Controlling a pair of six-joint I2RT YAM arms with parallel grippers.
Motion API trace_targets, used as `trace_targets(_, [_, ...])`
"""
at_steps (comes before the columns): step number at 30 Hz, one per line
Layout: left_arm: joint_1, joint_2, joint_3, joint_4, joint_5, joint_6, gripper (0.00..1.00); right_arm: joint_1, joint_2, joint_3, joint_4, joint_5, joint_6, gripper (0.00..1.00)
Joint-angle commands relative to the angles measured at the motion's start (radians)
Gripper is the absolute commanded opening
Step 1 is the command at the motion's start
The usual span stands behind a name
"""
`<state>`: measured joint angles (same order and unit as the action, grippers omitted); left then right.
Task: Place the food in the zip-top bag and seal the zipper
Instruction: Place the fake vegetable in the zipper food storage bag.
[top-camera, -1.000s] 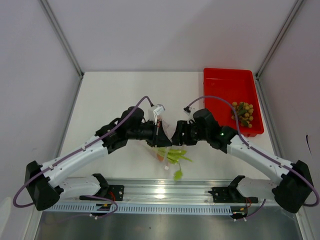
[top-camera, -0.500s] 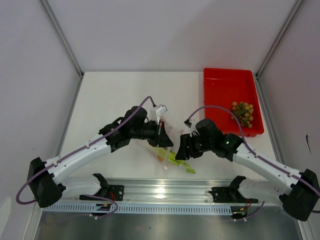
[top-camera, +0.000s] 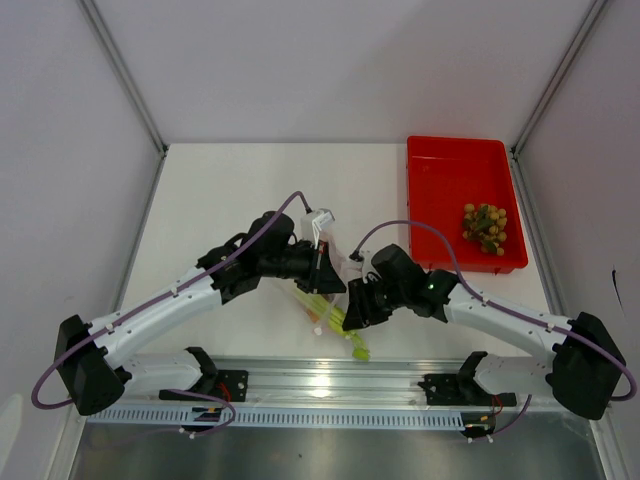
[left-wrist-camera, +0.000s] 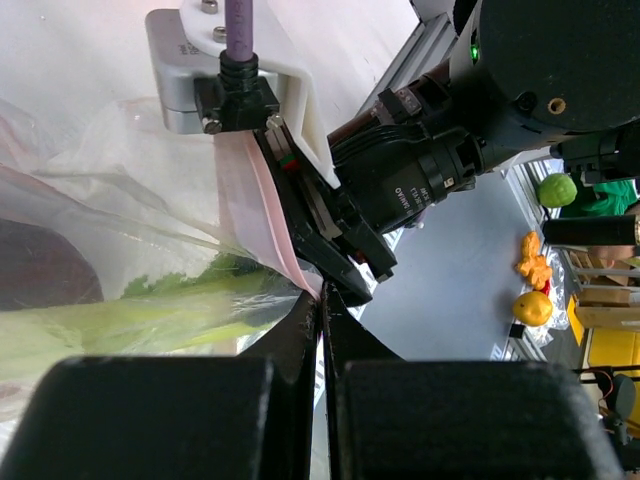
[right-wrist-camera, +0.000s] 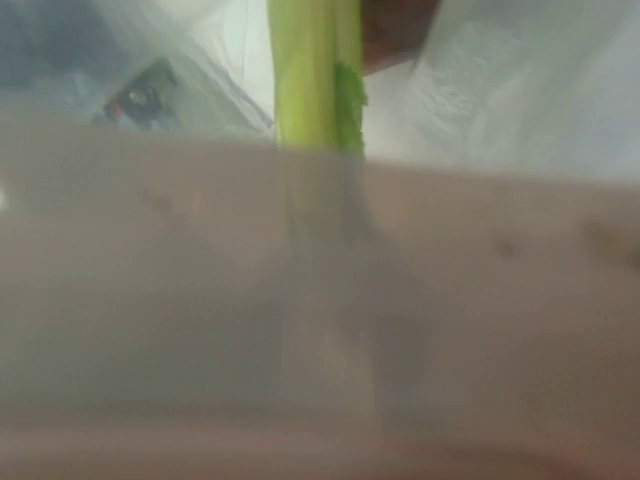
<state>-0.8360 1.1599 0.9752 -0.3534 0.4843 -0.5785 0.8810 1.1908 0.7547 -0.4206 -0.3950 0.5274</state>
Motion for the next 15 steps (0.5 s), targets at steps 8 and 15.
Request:
trace_targets(8, [-0.008,-0.009,0.014,0.06,0.042,-0.021,0.0,0.015,0.081,0.011,0.163,-0.025,-0.021,0.55])
trace_targets(15, [-0.008,-0.02,0.005,0.071,0.047,-0.029,0.01,0.021,0.121,-0.015,0.218,0.045,-0.003,0.28])
